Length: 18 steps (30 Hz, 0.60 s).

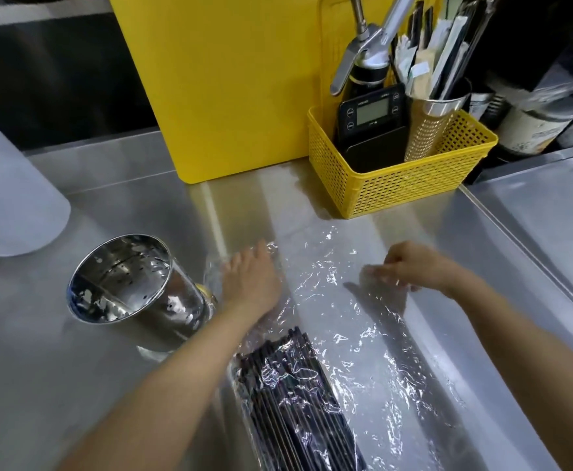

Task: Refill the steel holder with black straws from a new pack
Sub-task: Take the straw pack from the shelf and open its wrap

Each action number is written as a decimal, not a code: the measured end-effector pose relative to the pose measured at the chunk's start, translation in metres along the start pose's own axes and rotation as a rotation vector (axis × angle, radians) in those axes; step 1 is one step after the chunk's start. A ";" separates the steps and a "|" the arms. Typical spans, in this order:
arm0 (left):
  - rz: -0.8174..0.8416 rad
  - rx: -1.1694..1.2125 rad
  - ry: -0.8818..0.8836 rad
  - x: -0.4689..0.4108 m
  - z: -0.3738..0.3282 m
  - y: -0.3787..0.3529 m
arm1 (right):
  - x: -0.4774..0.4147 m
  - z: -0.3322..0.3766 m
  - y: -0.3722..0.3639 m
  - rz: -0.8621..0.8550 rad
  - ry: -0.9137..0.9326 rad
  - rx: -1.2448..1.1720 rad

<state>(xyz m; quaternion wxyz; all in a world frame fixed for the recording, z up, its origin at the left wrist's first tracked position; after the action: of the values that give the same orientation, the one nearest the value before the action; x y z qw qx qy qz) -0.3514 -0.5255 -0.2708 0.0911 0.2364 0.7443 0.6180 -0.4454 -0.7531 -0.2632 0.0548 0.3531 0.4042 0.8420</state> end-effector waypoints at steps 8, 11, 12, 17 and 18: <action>-0.029 0.171 0.045 0.002 0.018 -0.005 | 0.035 -0.014 -0.043 0.370 -0.005 0.009; -0.079 0.216 0.068 0.010 0.017 0.003 | 0.027 -0.008 -0.027 0.172 0.073 -0.051; -0.095 0.187 0.059 0.012 0.015 0.007 | 0.024 -0.003 -0.019 0.109 0.110 0.002; -0.186 -0.047 -0.065 0.027 0.002 0.020 | 0.019 0.029 0.004 -0.141 0.296 0.200; -0.223 -0.060 -0.127 0.028 -0.003 0.022 | 0.022 0.038 0.005 -0.146 0.350 0.209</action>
<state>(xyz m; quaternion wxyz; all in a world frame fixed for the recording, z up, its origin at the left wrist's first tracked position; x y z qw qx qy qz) -0.3724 -0.5126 -0.2447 0.2132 0.1883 0.7397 0.6098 -0.4365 -0.7236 -0.2316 0.0079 0.1752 0.5174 0.8376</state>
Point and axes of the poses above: each hand's wrist, its own x-axis away from the middle knuckle, its own y-axis out of the back of the hand, z = x × y, the point moved 6 cm from there along -x, towards the middle knuckle, and after that the axes turned 5 degrees about -y, right-handed, at the moved point
